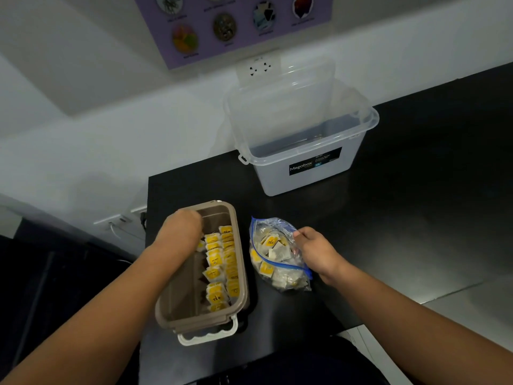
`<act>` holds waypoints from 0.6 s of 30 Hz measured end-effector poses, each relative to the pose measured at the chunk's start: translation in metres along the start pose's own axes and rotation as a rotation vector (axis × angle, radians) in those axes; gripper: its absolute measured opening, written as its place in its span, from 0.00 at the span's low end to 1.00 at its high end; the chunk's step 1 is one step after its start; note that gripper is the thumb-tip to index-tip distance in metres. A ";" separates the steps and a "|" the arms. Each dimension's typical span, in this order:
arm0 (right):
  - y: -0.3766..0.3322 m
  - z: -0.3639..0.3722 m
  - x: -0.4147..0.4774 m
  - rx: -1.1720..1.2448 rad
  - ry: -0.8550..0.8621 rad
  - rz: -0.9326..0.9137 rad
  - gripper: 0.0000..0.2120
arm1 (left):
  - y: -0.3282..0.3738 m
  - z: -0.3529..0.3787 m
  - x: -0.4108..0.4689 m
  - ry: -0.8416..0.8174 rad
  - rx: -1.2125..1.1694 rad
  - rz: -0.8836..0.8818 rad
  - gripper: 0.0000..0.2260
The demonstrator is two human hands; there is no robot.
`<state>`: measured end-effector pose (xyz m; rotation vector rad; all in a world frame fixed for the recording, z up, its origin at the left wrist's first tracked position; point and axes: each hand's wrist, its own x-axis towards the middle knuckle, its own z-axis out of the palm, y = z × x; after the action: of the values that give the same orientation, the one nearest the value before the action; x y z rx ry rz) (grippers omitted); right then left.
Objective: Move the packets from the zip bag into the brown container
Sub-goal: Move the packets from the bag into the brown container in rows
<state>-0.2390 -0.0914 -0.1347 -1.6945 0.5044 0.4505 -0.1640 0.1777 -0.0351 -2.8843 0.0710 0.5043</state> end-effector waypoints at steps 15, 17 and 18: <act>0.003 -0.030 0.002 -0.093 -0.133 -0.071 0.11 | 0.150 -0.010 -0.058 -0.076 -0.424 0.237 0.08; 0.004 -0.034 0.003 -0.092 -0.141 -0.087 0.10 | 0.174 0.002 -0.033 -0.392 -0.276 0.079 0.15; 0.004 -0.036 0.003 -0.102 -0.144 -0.097 0.10 | 0.182 0.007 -0.024 -0.529 -0.231 0.048 0.19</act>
<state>-0.2377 -0.1278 -0.1337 -1.7606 0.2973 0.5300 -0.2042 0.0022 -0.0700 -2.8580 -0.0037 1.3412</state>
